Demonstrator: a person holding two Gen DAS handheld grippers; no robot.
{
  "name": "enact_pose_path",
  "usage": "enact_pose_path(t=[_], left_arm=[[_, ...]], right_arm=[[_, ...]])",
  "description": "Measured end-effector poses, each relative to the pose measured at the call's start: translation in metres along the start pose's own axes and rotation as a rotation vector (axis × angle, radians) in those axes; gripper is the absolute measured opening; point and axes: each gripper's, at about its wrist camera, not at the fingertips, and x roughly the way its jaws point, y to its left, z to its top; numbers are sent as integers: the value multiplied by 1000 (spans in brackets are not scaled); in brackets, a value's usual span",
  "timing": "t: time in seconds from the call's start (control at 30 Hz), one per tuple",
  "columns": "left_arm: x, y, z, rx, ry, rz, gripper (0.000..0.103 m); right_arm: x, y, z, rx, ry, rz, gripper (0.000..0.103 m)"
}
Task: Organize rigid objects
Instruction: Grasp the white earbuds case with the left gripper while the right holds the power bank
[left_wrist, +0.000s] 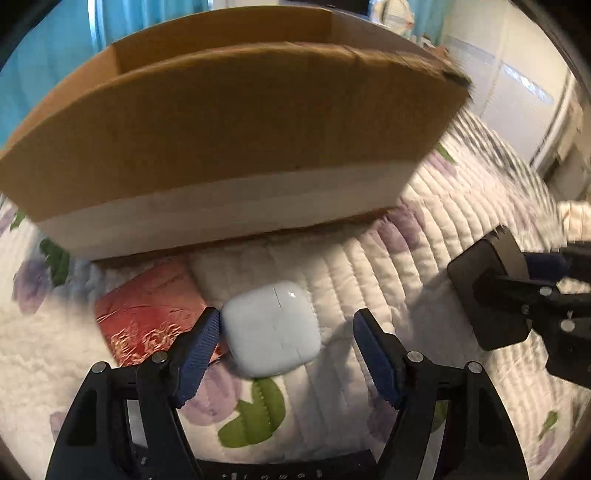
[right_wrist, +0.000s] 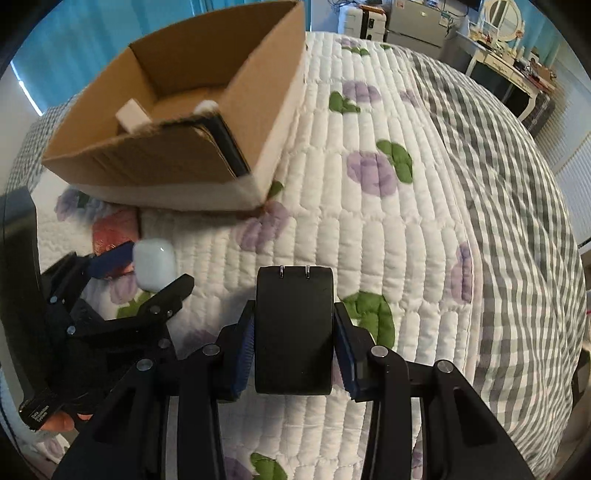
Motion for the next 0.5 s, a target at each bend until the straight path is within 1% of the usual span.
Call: enact_pose_path(t=[0.03,0.07,0.2,0.27,0.33,0.5], left_arm=[[2,-4,-2,28,8,-2,63],[4,-8,-5,45,38,-19,51],[-6,-6,-11,-1,73,-67,51],[-14,-3,-16,-2,78,-62,51],[-20,3,-15,-4,75,-63,51],[-63,10,-4,2,-2,-67,51]], right_arm=[[1,0,-1,0,1,2,38],[2,-1,-2,0,0,6,38],[-1,1,-4,-12,-14,26,38],[-7,3,-8,-18,-32,33,38],[-15,6,-11,-33,-57,37,38],[-49,20,-11,-102,-136,28,38]])
